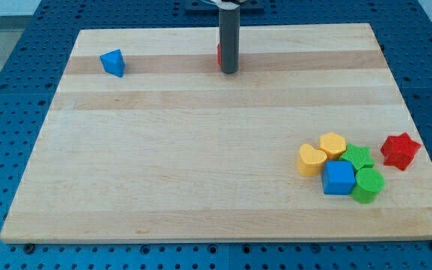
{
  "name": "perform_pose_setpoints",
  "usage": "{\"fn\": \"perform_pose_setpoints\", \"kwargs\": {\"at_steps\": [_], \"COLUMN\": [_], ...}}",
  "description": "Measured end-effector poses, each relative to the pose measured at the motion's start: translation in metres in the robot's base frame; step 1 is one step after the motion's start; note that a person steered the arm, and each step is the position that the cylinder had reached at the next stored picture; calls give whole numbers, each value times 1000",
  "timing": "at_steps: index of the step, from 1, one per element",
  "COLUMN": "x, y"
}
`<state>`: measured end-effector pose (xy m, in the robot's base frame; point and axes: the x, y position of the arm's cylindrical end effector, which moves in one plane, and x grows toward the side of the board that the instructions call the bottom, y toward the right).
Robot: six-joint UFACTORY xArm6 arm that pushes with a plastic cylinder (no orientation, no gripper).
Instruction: Point your arm right to green circle
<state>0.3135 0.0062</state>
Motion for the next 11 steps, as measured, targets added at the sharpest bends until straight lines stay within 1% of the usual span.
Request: {"fn": "perform_pose_setpoints", "kwargs": {"at_steps": [1,2,3,5,6,7,8,10,11], "x": [15,96,206,229,303,305,305,304,281], "y": [0,0,-1,-1,23,25,49,198,201]}}
